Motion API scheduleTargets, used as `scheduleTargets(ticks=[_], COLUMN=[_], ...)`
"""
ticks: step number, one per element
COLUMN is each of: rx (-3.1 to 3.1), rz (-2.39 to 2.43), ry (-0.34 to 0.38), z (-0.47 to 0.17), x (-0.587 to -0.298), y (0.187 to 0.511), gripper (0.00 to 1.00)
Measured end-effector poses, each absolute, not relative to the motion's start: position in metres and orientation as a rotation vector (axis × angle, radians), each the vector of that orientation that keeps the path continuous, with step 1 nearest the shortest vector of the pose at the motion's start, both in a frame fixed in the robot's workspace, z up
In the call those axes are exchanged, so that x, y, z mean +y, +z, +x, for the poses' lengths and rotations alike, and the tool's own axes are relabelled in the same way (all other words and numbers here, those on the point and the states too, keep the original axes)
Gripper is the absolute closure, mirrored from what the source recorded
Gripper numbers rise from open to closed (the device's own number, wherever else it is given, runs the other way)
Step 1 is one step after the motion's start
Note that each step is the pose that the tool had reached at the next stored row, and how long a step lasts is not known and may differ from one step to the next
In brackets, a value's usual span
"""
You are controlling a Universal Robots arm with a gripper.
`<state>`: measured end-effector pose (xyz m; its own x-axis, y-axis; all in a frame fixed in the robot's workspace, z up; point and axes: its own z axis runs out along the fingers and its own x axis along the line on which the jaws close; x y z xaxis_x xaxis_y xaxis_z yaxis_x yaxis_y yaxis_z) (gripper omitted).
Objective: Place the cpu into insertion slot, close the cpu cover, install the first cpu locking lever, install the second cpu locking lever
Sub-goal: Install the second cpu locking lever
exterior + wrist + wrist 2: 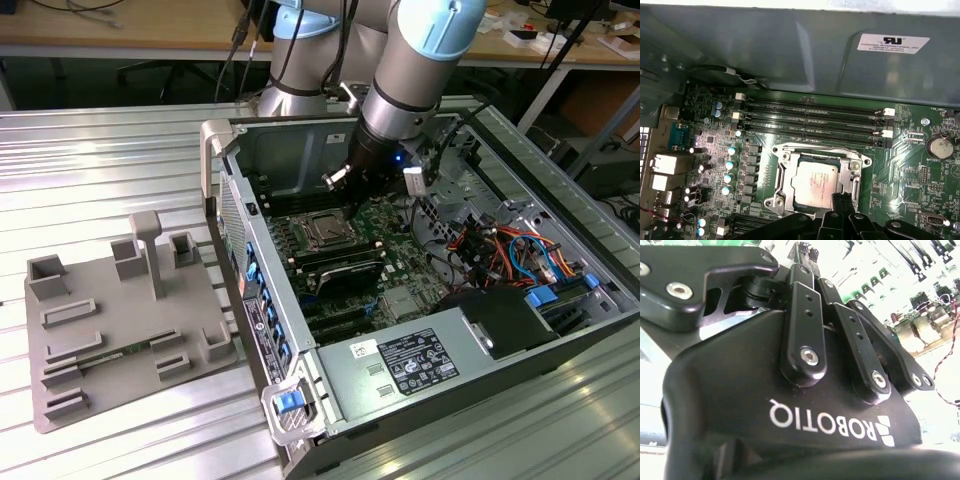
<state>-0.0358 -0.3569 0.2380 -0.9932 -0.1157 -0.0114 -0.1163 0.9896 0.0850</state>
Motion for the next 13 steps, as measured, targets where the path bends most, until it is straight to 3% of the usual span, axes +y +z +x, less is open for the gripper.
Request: scheduleTargets(ticks=[11,13], rx=[3.127,3.13], rz=[-0.182,-0.177], ry=[0.135,0.108], z=[-0.03,-0.03], x=[-0.376,-0.377], y=[0.234,0.234], gripper=[0.89,0.89])
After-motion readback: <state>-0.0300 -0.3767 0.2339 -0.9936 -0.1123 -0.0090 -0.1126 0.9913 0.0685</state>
